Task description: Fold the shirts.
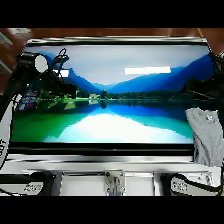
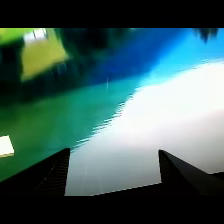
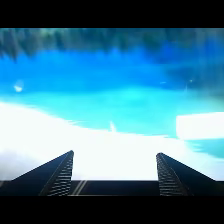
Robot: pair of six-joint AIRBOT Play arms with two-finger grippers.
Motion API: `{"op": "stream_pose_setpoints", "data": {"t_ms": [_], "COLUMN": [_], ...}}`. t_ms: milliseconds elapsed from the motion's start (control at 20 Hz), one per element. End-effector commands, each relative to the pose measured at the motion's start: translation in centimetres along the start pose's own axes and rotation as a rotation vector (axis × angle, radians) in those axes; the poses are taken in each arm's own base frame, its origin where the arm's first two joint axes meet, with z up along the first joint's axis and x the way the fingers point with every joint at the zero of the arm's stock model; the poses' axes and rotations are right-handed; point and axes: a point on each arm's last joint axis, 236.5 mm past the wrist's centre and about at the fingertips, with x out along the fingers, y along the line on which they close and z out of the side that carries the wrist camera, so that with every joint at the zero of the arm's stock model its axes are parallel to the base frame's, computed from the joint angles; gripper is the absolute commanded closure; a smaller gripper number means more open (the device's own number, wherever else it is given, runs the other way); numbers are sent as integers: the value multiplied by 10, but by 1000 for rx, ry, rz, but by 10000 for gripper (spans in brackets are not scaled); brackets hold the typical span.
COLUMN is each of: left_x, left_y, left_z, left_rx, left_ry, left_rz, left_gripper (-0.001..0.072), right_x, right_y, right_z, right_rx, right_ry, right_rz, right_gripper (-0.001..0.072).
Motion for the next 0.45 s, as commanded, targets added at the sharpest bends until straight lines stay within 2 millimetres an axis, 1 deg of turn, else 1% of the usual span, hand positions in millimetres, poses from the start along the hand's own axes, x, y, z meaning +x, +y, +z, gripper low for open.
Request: {"op": "stream_pose_setpoints", "data": {"t_ms": [0, 200, 400], "left_x": [1, 4, 12], "left_y": [1, 1, 2], "left_z": [0, -1, -2], "left_rx": [1, 9, 8], "left_ry": [4, 12, 31], "left_rz": [4, 5, 5], "left_gripper": [71, 71, 71], "right_x": [2, 2, 2], "right_y": [4, 4, 4], "right_z": [-1, -1, -1], "right_rx": [7, 7, 7], "right_ry": [9, 9, 9], "right_rz": [6, 6, 6], "right_gripper": [79, 79, 78]}}
